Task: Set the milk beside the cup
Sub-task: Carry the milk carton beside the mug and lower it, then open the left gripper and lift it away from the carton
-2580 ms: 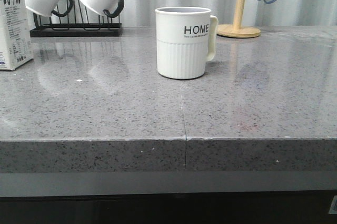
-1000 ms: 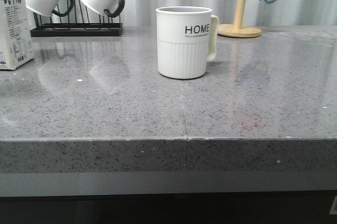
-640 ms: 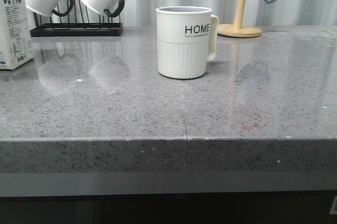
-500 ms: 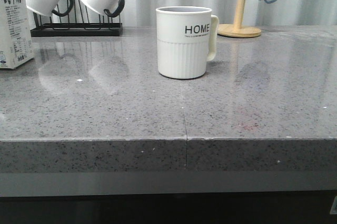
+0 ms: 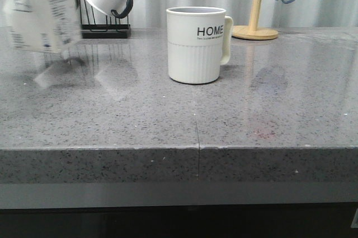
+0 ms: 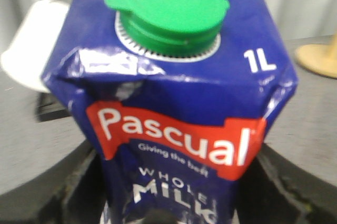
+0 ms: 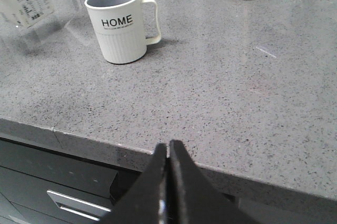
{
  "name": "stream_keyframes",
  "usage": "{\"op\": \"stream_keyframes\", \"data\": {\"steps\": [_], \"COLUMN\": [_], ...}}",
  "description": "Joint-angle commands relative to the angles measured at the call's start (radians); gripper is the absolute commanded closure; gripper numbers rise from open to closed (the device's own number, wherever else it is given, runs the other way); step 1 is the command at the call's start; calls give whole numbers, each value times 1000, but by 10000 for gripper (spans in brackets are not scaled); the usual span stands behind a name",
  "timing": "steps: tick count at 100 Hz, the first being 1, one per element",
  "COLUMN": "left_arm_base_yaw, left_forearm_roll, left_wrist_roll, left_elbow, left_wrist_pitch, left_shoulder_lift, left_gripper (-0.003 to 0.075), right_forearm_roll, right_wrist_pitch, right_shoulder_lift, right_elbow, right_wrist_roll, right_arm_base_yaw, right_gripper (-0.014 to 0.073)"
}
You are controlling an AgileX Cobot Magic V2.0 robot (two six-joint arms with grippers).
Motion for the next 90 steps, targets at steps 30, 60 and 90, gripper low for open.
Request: {"op": "stream_keyframes", "data": {"steps": [30, 60, 90], "left_arm_base_yaw": [-227, -264, -264], "left_forearm_roll": [-60, -91, -99], "left_wrist_roll": [-2, -2, -2], "left_elbow": [-104, -121, -119], "left_wrist_pitch": [-102, -92, -13], "left_shoulder_lift": [88, 144, 94], "left_gripper": [549, 467, 39], "right_forearm_roll": [-5, -5, -5], "right_wrist_pitch": [-74, -74, -74], "right_shoulder_lift": [-10, -10, -10], "right_elbow": [-25, -25, -25], "right_wrist_roll": [-2, -2, -2], "right_arm_base_yaw": [-3, -3, -3], "right_gripper": [636, 636, 636]}}
